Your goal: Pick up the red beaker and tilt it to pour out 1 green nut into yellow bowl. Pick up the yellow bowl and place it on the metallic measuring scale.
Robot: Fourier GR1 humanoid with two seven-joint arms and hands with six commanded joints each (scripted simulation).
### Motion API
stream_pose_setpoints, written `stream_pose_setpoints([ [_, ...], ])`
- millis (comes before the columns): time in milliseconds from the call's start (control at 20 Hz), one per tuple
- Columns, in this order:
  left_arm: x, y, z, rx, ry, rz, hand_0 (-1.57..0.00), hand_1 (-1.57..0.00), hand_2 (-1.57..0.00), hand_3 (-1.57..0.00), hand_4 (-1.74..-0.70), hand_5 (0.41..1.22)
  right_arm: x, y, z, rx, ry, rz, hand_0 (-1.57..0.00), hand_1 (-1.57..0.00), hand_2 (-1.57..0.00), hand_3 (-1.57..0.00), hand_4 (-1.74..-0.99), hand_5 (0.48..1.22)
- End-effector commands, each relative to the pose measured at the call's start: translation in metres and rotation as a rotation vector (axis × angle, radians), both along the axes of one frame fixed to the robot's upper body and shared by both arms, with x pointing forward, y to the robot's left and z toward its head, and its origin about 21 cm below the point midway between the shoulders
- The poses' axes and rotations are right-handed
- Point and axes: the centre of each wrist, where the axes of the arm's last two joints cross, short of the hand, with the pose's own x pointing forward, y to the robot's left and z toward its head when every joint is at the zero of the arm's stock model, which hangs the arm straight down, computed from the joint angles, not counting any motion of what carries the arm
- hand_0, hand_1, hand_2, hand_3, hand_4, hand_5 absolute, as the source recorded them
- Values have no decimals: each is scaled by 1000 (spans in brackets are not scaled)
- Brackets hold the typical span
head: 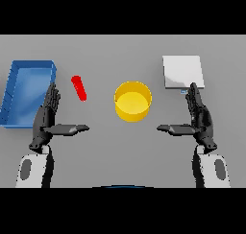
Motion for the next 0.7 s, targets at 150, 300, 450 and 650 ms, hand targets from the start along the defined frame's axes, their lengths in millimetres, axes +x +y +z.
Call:
stream_pose_setpoints([
  [150, 4, 1, 1, 1, 5, 1, 1, 1, 1, 1, -1204, 652, 3, -1, 1, -1, 4, -1, 1, 1, 1, 1, -1245, 681],
  [300, 0, 3, 5, 78, -16, -21, 1, 1, 1, 1, -1204, 652, -4, -8, 4, -139, -83, 10, 1, 1, 1, 1, -1245, 681],
  [450, -11, 3, 18, 162, -25, -60, 1, 1, 1, 1, -1218, 654, -21, 0, 11, -296, -146, 47, 1, 1, 1, 1, -1235, 679],
  [650, -16, -2, 20, 191, -14, -93, 1, 1, 1, 1, -1230, 662, -20, -1, 10, -313, -138, 50, 1, 1, 1, 1, -1245, 681],
])
